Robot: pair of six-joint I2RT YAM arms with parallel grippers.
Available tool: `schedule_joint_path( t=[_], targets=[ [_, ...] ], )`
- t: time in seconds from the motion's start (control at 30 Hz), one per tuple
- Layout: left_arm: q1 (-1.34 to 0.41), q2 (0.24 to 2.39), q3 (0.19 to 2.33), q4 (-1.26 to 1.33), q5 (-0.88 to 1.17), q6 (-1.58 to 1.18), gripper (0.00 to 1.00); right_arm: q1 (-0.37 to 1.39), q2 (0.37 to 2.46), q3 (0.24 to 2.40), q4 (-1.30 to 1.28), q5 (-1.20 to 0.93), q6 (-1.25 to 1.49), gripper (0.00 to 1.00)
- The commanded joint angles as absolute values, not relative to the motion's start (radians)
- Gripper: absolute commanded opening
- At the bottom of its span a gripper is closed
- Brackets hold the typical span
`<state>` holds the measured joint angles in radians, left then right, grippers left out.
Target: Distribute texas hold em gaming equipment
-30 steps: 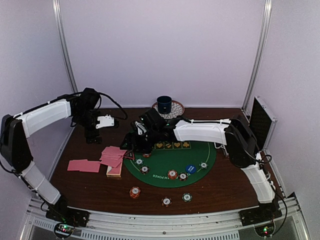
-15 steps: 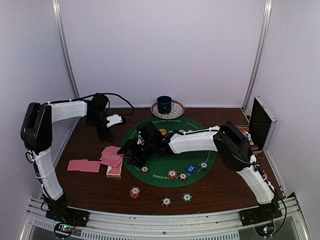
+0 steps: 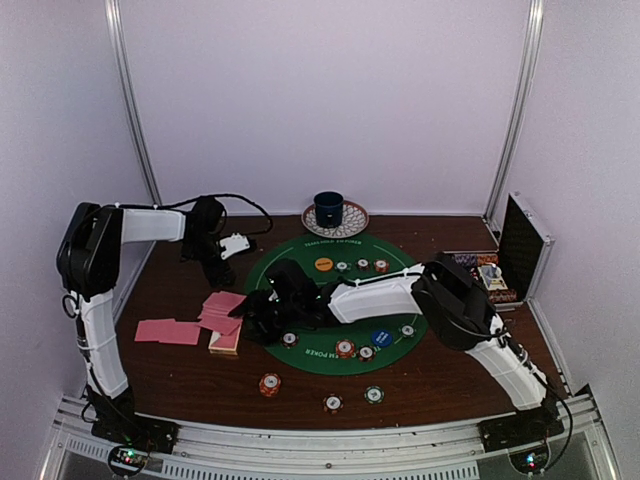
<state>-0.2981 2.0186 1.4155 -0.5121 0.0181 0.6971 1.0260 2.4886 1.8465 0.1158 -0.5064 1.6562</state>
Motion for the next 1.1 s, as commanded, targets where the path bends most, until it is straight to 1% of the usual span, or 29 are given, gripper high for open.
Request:
schedule_joint_path(
  t=[0.0, 0.1, 0.33, 0.6, 0.8, 1.07],
  targets=[
    [-0.297, 2.047, 1.404, -0.461, 0.025, 0.683, 0.86, 0.999, 2.351, 1.721, 0.076, -0.437, 1.612, 0.67],
    [-0.302, 2.056, 1.401, -0.472, 0.028, 0.693, 0.86, 0.998, 2.324, 1.673, 0.152, -0.465, 1.647, 0.69],
    [-0.317, 2.066, 1.396, -0.481, 0.022, 0.693, 0.86, 1.050, 2.403, 1.743, 0.318, -0.488, 1.792, 0.70],
    [-0.321, 2.092, 1.426, -0.517, 0.016, 0.682, 0.85, 1.079, 2.468, 1.838, 0.259, -0.480, 1.820, 0.71],
    [-0.322, 2.102, 1.425, -0.522, 0.015, 0.681, 0.85, 1.091, 2.483, 1.812, 0.273, -0.462, 1.849, 0.71],
    [-0.326, 2.102, 1.404, -0.529, 0.015, 0.693, 0.84, 1.086, 2.510, 1.842, 0.270, -0.425, 1.849, 0.71]
  ],
)
